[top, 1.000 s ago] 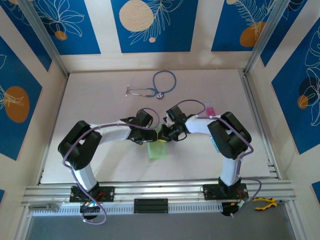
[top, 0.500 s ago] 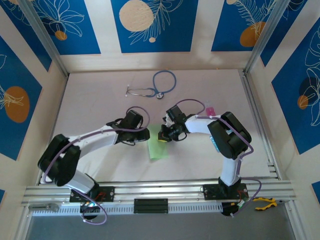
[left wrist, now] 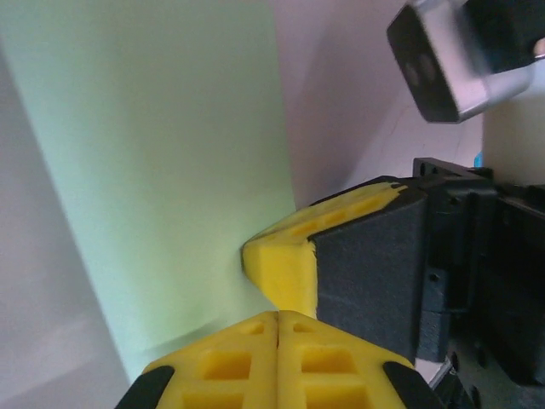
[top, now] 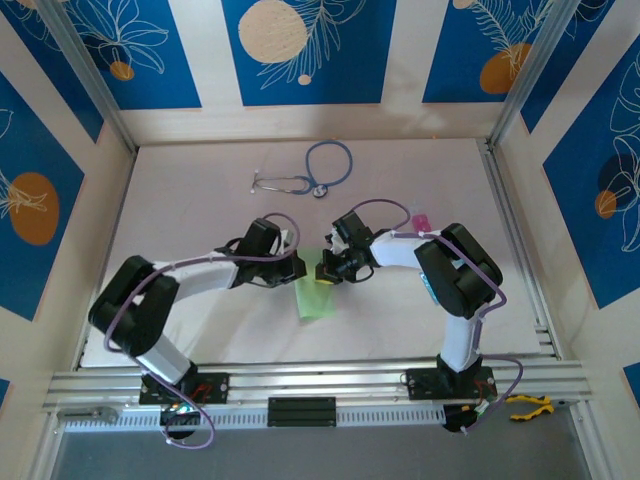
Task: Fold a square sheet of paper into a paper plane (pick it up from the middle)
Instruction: First fold the square sheet of paper in half at the center of the table.
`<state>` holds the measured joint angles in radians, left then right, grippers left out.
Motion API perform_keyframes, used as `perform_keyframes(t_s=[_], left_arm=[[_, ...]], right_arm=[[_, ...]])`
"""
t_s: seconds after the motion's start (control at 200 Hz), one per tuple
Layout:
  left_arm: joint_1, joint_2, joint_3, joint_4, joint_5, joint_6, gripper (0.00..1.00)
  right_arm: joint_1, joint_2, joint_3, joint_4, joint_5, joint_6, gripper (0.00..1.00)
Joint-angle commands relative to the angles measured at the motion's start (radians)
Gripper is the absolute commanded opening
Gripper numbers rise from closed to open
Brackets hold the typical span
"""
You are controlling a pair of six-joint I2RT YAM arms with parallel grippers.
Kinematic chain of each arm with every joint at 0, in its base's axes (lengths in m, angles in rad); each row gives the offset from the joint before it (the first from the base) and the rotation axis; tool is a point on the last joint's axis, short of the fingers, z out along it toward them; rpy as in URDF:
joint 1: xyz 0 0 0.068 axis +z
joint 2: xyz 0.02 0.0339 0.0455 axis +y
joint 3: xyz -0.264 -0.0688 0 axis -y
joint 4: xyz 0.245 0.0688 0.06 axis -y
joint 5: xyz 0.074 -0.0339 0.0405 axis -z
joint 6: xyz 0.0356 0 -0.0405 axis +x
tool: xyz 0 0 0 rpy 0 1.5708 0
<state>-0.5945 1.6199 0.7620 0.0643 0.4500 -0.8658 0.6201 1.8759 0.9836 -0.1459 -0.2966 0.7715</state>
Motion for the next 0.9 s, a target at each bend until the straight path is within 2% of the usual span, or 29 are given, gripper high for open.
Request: perform_keyframes(t_s=[0.0,0.125,0.6,0.74,0.895], left_arm=[[0.006,0.044,-0.027,0.118,0.095,-0.041,0.00],[0.006,0.076,-0.043,0.137,0.091,-0.041,0.00],[0.013,0.102,-0.119,0.013,-0.040,0.094,0.00],[0.012,0.084,-0.128,0.018,-0.022,0.085,0.00],[0.012,-0.006,-0.095,-0.004,0.010,0.047,0.00]], right_arm=[[0.015,0.060,-0.039,-0.094,0.046,0.013,0.00],[0.015,0.059,-0.039,-0.095,0.048,0.014,0.00],[0.015,0.068,-0.039,-0.115,0.061,0.015,0.00],[0.015,0.066,-0.040,-0.119,0.070,0.017,0.00],[0.015,0.062,-0.040,-0.123,0.074,0.022,0.00]])
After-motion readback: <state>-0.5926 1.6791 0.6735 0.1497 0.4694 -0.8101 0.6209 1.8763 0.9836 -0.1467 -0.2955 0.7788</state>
